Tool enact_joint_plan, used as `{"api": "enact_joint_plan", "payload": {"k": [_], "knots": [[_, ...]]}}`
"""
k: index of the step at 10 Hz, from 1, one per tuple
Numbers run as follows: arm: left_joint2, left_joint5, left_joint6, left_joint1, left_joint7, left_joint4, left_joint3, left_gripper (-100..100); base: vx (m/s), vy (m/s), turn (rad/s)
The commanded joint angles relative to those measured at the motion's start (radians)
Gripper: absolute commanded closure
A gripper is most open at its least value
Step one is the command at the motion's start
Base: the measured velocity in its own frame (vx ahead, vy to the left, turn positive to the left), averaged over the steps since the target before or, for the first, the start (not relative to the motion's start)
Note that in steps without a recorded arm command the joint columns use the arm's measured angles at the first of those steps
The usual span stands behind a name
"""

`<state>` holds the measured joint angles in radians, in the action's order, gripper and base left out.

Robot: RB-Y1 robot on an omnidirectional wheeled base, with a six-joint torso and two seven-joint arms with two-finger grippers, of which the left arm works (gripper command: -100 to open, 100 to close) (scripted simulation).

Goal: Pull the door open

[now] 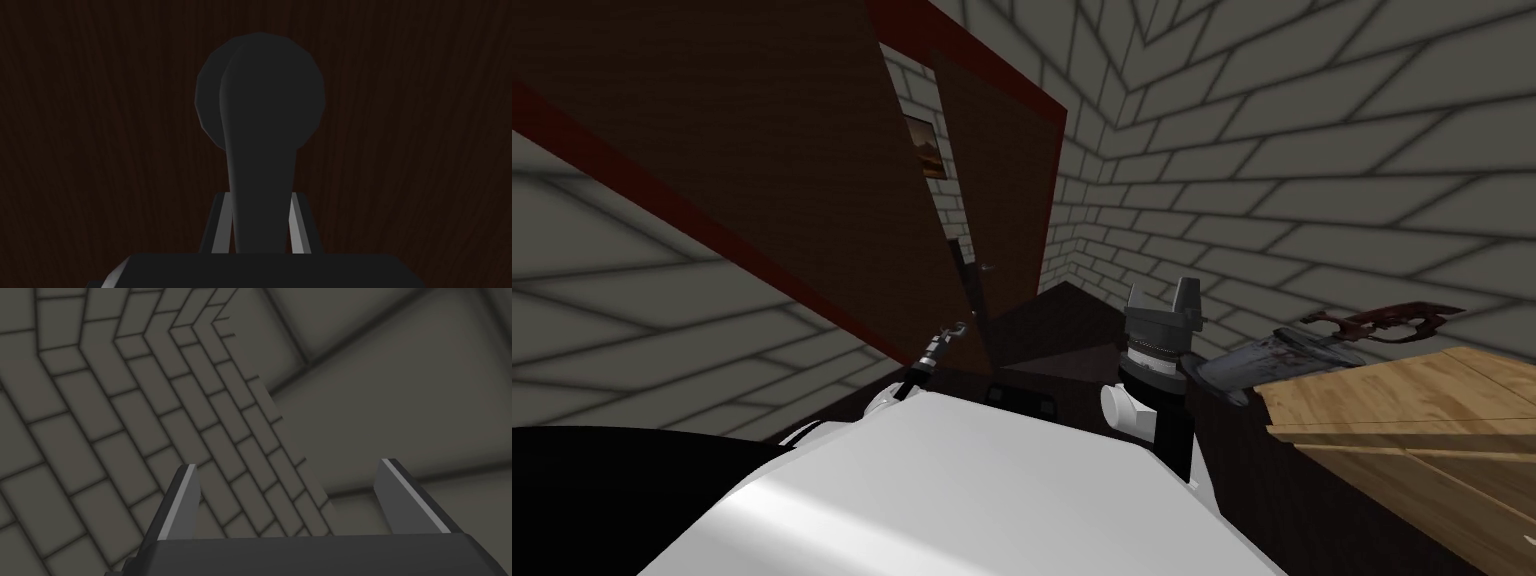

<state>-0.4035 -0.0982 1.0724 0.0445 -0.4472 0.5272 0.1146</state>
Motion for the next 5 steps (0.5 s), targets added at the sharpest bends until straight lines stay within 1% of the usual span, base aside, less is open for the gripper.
{"api": "enact_joint_plan", "payload": {"k": [1,2,4,5], "knots": [[-0.009,-0.008,0.032,0.018,-0.012,-0.004,-0.005,100,-0.109,0.038,-0.133],[-0.011,-0.011,0.041,0.024,-0.015,-0.005,-0.007,100,-0.165,0.059,-0.143],[-0.023,-0.022,0.085,0.049,-0.031,-0.011,-0.014,100,-0.174,0.057,-0.151],[-0.029,-0.028,0.108,0.062,-0.040,-0.014,-0.018,100,-0.215,0.071,-0.162]]}}
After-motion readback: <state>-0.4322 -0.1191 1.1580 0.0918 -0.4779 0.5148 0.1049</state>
